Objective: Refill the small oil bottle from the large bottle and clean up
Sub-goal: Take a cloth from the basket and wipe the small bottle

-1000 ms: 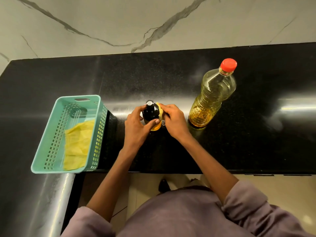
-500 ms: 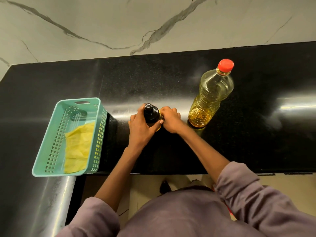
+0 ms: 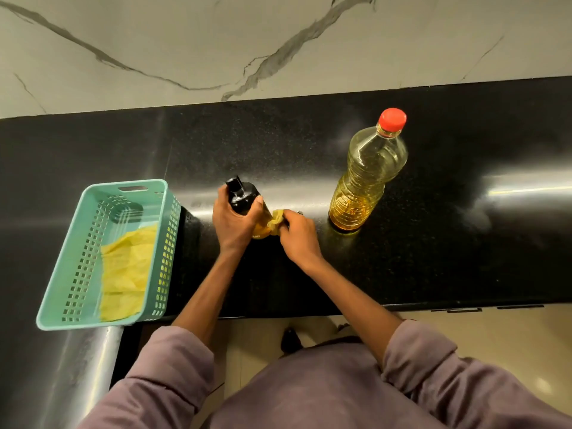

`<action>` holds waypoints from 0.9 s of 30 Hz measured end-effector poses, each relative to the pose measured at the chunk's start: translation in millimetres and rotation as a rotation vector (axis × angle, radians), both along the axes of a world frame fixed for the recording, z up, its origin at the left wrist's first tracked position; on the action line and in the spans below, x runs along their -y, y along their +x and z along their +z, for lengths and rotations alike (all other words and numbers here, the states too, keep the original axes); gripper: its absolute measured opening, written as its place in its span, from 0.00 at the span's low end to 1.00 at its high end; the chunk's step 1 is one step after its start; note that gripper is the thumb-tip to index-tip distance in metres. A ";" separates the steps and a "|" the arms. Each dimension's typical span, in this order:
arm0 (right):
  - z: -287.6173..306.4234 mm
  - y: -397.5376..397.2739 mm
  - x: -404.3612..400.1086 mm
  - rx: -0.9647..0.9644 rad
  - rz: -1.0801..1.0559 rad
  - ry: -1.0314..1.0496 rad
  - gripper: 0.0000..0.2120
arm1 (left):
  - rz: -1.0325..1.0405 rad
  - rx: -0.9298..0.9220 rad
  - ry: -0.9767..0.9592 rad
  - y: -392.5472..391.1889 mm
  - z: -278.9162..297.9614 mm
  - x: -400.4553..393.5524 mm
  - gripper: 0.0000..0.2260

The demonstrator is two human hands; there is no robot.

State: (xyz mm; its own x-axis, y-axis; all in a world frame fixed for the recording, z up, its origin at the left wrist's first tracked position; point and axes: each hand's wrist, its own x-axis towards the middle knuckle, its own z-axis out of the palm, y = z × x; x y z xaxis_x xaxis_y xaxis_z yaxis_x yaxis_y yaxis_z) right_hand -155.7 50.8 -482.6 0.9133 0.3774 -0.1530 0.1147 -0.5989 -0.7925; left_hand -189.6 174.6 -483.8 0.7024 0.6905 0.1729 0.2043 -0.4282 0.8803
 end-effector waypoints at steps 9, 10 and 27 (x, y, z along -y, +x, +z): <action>-2.2 -3.9 -10.8 -0.690 -0.234 0.513 0.13 | 0.074 0.148 -0.180 -8.1 14.8 5.3 0.18; 0.1 -4.7 -13.8 -0.762 -0.234 0.568 0.14 | 0.084 0.175 -0.185 -8.4 18.7 6.0 0.19; 5.7 -24.5 -19.5 -0.823 0.000 0.631 0.13 | -0.017 0.235 -0.073 -14.6 30.6 -8.2 0.20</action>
